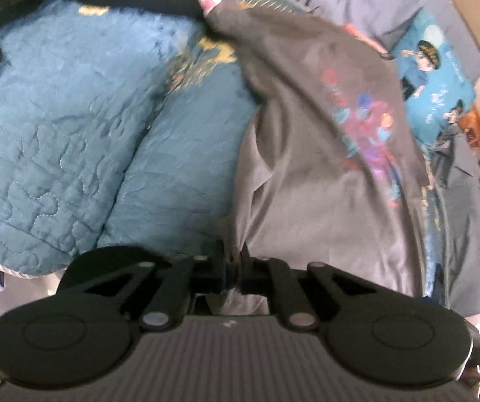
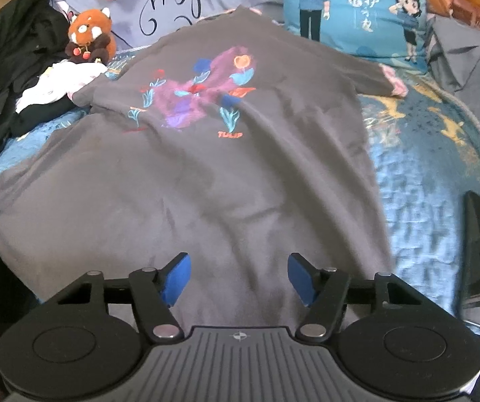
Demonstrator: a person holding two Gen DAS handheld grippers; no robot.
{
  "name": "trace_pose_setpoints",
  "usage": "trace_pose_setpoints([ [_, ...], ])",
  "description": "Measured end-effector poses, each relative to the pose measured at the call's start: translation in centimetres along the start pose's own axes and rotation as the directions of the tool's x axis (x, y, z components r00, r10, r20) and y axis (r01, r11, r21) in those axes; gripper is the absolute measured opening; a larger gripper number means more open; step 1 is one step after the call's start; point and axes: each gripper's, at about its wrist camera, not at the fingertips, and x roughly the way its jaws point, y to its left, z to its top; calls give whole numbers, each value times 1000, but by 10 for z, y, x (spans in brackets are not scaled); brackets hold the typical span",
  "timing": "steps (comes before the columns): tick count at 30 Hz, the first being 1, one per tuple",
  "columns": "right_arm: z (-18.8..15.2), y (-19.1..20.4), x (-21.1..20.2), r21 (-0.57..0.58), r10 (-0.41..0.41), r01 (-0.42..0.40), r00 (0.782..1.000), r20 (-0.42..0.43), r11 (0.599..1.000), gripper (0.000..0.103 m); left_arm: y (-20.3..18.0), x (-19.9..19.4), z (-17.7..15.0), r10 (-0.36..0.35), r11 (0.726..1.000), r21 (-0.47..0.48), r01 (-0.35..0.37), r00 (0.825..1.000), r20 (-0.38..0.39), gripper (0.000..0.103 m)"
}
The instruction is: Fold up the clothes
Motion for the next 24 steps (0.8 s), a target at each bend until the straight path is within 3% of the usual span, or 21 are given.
trace_pose_setpoints([
  [8, -24, -59, -35, -28, -183, 181, 982, -57, 983, 67, -15, -11, -9, 32, 998, 46, -32, 999, -13, 6],
  [12, -27, -70, -22, -43, -157, 153, 984, -83, 987, 67, -13, -13, -16, 43, 998, 46, -42, 999, -29, 6],
  [15, -28, -77, 2, -6, -108, 108, 983, -151, 994, 64, -8, -17, -19, 62, 997, 39, -60, 998, -33, 6],
  [16, -27, -78, 10, -1, -89, 90, 979, -182, 996, 53, -5, -18, -20, 74, 997, 38, -73, 997, -35, 6],
  [17, -28, -77, 15, 2, -67, 69, 976, -207, 998, 34, -3, -20, -22, 87, 996, 36, -86, 995, -38, 6],
  [19, -29, -77, 20, 19, -41, 46, 971, -237, 999, 8, 6, -22, -24, 101, 995, 11, -100, 994, -45, 6],
  [24, -27, -78, 4, 95, -14, 36, 975, -220, 995, 3, 21, -26, -27, 114, 992, -41, -116, 992, -49, 6],
])
